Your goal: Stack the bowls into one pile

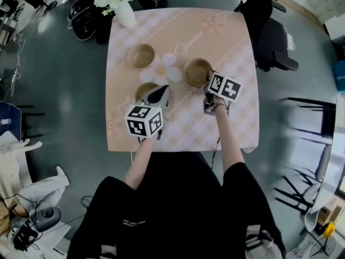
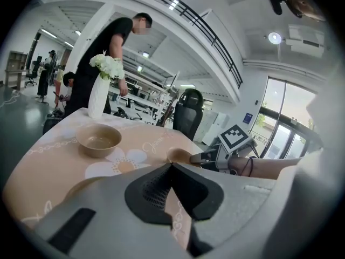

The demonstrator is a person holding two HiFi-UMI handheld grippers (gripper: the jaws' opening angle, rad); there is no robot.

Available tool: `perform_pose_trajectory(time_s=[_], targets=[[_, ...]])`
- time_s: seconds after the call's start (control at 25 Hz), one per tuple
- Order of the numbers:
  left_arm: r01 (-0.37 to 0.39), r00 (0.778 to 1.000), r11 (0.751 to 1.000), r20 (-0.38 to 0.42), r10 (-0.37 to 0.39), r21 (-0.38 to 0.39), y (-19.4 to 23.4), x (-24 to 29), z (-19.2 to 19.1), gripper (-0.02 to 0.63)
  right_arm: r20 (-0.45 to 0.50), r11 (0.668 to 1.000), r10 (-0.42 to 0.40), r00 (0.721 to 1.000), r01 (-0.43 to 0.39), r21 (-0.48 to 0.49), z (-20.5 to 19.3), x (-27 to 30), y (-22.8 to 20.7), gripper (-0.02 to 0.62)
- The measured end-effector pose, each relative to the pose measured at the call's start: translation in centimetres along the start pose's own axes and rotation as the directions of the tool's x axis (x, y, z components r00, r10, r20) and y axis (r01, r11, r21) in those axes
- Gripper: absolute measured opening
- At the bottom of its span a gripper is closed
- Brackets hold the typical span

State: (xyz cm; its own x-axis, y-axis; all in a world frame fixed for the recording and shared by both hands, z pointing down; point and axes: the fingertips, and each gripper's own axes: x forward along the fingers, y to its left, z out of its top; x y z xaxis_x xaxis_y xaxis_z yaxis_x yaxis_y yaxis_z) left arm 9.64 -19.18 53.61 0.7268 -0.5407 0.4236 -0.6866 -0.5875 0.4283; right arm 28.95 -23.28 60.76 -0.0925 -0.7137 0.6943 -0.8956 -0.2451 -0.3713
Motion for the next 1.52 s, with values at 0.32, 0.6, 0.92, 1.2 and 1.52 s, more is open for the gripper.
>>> perform_pose_trajectory(time_s=[0.32,0.6,0.92,1.2,1.52], targets=[[-0.007,1.000,1.000,0.020,0.007,-0.003,0.4,-0.8,0.4,-0.003,-0.005,0.999,0.013,1.000,-0.013,0.047,-0.2,-0.3,0.5,0.011],[-0.029,0.997,1.000,0.070,0.029,-0.002,0.8,-2.4,1.4,-0.003,0.015,0.996,0.075,0.997,-0.075,0.039,0.5,-1.5,2.3,0.010],[-0.095,0.986,0.995,0.134,0.095,-0.007,2.6,-5.0,2.3,-0.003,0.024,0.980,0.200,0.979,-0.201,0.010,0.8,-2.1,6.4,0.011],[-0.156,0.973,0.987,0.169,0.158,-0.026,4.2,-7.3,2.7,-0.003,0.016,0.957,0.289,0.957,-0.288,-0.026,0.7,-2.7,10.3,0.009],[-0.235,0.952,0.970,0.188,0.243,-0.062,6.5,-10.0,2.1,-0.002,-0.024,0.907,0.416,0.909,-0.416,-0.060,-0.5,-3.3,14.9,0.009]])
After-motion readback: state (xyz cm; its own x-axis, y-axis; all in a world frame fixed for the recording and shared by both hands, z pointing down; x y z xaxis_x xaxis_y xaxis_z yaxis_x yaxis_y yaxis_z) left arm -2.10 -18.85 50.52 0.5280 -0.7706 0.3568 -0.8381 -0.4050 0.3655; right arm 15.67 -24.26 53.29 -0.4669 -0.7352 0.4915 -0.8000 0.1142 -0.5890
